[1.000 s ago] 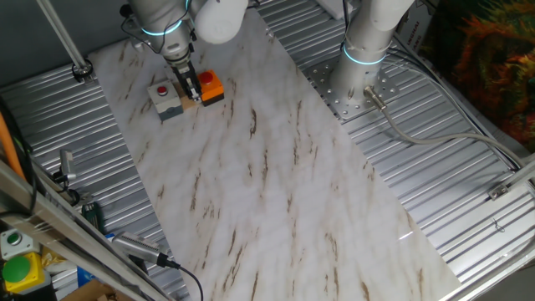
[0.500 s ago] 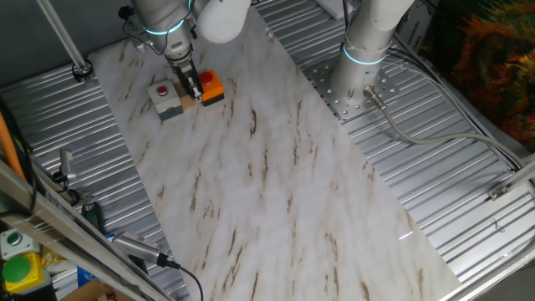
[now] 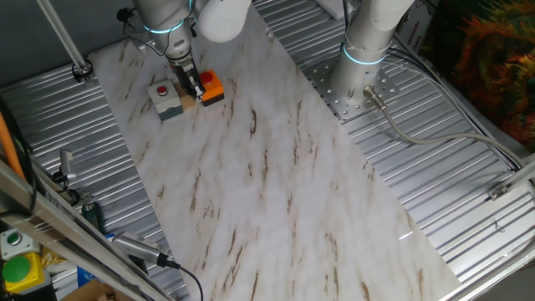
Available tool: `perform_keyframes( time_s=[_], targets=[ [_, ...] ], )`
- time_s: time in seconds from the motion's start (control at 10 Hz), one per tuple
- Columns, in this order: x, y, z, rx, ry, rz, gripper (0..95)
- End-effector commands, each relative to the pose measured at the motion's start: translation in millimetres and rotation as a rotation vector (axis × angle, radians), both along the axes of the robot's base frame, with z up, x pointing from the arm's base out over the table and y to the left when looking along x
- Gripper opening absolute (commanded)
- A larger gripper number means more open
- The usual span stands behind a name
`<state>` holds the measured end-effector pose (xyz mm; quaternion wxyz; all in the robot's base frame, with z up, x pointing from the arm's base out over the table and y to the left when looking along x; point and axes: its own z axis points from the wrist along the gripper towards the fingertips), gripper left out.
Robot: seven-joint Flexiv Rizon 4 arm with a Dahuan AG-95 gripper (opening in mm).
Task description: Approach and touch the side of the small block
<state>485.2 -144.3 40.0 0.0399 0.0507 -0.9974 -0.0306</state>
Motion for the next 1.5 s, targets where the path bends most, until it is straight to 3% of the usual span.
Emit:
perform_keyframes(
  time_s=[0.1, 1.5],
  targets=[
    [0.5, -0.9, -0.7, -0.013, 0.001, 0.010, 0.0],
    [0.6, -5.4, -0.5, -0.016, -0.003, 0.026, 0.0]
  ],
)
